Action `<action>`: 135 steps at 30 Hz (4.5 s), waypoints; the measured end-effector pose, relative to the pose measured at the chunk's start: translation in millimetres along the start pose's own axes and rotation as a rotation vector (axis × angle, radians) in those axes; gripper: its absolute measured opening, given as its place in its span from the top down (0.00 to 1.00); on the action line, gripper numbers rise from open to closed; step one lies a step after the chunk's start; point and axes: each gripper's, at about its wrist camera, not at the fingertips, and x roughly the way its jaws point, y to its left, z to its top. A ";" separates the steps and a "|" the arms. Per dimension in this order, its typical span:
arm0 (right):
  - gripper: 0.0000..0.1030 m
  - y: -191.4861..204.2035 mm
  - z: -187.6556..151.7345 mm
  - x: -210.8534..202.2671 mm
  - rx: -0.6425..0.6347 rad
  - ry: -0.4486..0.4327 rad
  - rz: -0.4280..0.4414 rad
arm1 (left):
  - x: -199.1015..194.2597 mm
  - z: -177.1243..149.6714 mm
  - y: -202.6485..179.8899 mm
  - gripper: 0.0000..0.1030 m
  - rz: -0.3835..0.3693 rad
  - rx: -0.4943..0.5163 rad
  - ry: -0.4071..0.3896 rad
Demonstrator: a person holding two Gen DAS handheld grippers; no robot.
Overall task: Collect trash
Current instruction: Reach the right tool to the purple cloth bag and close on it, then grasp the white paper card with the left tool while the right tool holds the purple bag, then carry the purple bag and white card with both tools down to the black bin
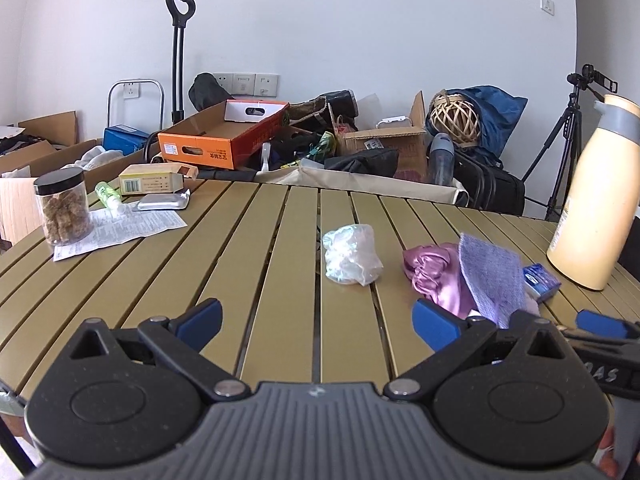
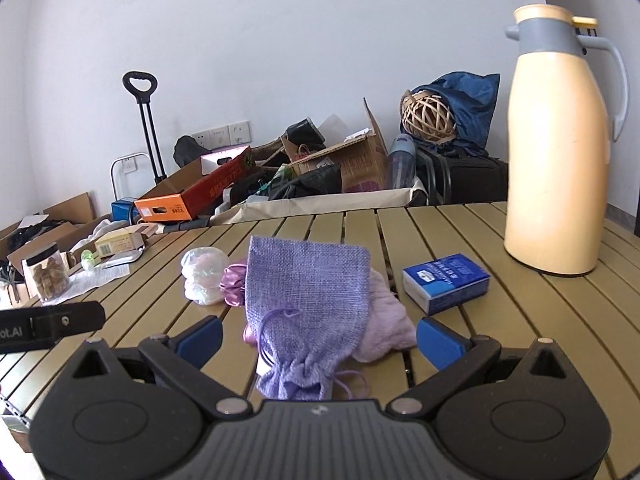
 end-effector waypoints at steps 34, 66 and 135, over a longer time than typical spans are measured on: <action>0.69 -9.6 -16.2 11.9 0.011 0.029 0.084 | 37.2 -9.6 -20.4 0.00 -0.055 -0.028 0.078; 0.73 -76.4 -14.6 -37.1 0.027 -0.101 -0.030 | 77.1 -24.1 -113.4 0.02 -0.167 0.042 0.152; 0.73 1.4 -38.3 -172.4 -0.084 -0.150 0.053 | -100.8 -34.5 -52.0 0.80 -0.136 0.075 0.002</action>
